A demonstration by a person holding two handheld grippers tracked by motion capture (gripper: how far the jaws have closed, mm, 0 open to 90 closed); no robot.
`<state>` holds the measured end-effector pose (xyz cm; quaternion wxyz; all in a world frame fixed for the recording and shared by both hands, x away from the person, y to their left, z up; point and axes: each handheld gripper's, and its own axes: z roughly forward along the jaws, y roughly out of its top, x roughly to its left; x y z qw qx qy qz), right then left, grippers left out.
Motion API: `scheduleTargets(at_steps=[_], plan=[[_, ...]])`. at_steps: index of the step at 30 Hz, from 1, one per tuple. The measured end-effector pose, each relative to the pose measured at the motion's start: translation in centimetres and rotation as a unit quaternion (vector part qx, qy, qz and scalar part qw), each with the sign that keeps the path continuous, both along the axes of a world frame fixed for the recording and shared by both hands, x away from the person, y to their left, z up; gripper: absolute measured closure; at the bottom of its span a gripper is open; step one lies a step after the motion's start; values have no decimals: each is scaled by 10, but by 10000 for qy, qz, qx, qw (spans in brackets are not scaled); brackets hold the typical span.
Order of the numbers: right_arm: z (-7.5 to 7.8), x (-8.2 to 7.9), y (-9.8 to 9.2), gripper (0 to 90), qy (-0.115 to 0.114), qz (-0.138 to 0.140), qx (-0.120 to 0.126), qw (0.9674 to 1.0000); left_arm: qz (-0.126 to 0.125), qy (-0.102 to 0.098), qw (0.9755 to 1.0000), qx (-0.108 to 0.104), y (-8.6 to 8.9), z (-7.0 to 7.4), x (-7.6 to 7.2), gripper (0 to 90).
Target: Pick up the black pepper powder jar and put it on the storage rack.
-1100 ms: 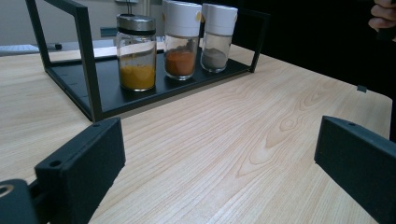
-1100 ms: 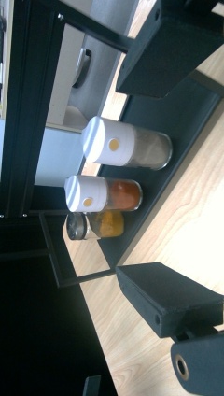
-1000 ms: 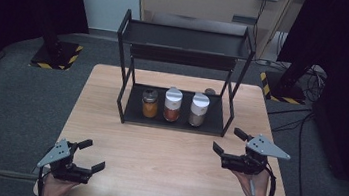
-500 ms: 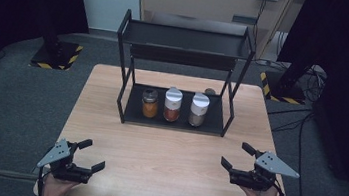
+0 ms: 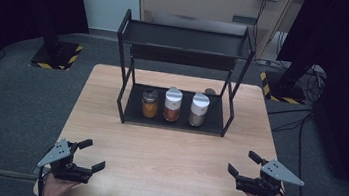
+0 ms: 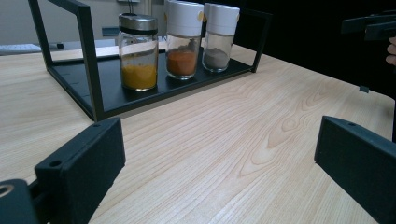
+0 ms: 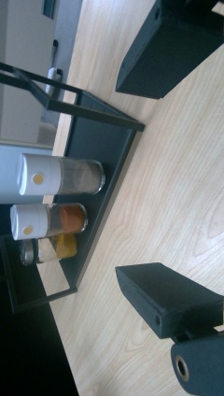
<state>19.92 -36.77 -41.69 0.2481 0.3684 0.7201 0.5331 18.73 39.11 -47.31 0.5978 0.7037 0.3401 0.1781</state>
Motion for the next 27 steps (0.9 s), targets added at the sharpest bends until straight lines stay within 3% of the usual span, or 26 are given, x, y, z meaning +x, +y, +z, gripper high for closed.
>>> scheduleTargets(at_steps=[9, 17, 27], plan=[[-7, -1, -4, 109, 96, -112, 54, 9999, 6, -7, 10000, -8, 0, 0, 0, 12], [-10, -4, -4, 109, -25, -164, -12, 9999, -27, -42, 10000, 11, 0, 0, 0, 13], [-12, -1, -4, 110, 40, -129, -53, 9999, -44, -65, 10000, 13, 1, 0, 0, 13]])
